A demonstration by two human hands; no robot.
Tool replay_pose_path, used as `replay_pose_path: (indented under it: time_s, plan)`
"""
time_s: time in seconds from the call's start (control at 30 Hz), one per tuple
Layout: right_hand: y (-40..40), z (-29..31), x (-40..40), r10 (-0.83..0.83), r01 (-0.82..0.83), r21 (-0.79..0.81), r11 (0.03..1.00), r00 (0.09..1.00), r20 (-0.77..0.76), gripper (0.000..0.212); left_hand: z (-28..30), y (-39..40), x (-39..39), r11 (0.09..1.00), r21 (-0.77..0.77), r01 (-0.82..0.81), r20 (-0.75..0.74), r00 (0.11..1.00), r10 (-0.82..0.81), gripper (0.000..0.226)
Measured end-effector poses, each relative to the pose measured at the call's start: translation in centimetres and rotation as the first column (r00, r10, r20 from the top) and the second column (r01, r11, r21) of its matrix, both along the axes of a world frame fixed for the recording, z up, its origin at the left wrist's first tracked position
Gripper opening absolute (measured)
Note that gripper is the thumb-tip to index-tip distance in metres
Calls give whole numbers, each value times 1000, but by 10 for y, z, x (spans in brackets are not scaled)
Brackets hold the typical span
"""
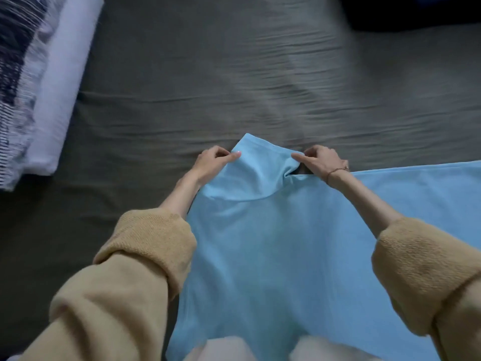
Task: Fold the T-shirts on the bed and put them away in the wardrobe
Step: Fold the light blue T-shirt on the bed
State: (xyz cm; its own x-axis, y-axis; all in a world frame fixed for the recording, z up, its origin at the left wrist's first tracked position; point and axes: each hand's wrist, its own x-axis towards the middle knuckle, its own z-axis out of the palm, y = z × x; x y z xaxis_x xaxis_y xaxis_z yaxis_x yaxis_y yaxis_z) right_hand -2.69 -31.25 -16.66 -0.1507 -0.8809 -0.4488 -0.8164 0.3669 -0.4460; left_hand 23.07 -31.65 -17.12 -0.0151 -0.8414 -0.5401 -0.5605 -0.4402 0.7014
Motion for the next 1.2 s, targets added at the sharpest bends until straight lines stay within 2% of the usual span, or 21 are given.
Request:
replay_pose_path:
  time_s: [0.07, 0.1, 0.13, 0.2, 0.27, 0.43, 0.53, 0.7, 0.77, 0.83, 1.0, 1.1, 1.2]
  plan:
    - [-9, -7, 1, -26, 22, 35, 999, 994, 106, 26, -2, -15, -4, 997, 64, 50, -47, 998, -47, 53]
    - [-9, -10, 3, -14, 9, 33, 999, 990, 140, 28, -3, -18, -4, 995, 69, 79, -60, 995, -74, 49]
    - [-12, -16, 2, -11, 10, 7, 1000, 983, 183, 29, -7, -25, -7, 993, 46, 112, -48, 993, -110, 44]
    - [-13, -26, 3, -7, 27, -75, 997, 965, 264, 18, -10, -34, -11, 987, -21, 157, -6, 988, -157, 28]
    - [-17, -31, 0, 11, 33, -152, 988, 959, 283, 11, -16, -43, -17, 981, -82, 178, 0, 984, -179, 25]
    - [-15, -41, -2, 97, -13, -301, 954, 960, 264, 17, -41, -42, -19, 980, -196, 24, -65, 997, -37, 16]
    - [-13, -41, -12, 116, -4, -334, 942, 942, 316, 20, -51, -44, -18, 978, -210, 5, -79, 997, -22, 26]
    - [-11, -36, -79, 153, -150, -366, 918, 988, -22, 33, -55, -46, -23, 974, -225, -21, -12, 1000, 19, 32]
    - [-7, -33, -105, 141, -148, -326, 934, 989, -46, 44, -51, -44, -28, 968, -250, -5, 114, 993, 34, 28]
    - [0, -31, -125, 129, -154, -275, 949, 986, -105, 47, -44, -40, -37, 970, -244, 18, 229, 973, 40, 25]
    - [34, -21, -144, 74, -135, -226, 965, 963, -258, 40, -16, -18, -56, 974, -225, -9, 258, 964, 69, 37]
    - [70, -17, -148, 109, -185, -228, 956, 945, -309, 41, -8, 10, -56, 956, -284, 67, 409, 911, 58, 51]
    - [114, -20, -148, 164, -234, -179, 956, 927, -337, 46, -9, 65, -54, 916, -361, 176, 508, 861, 35, 49]
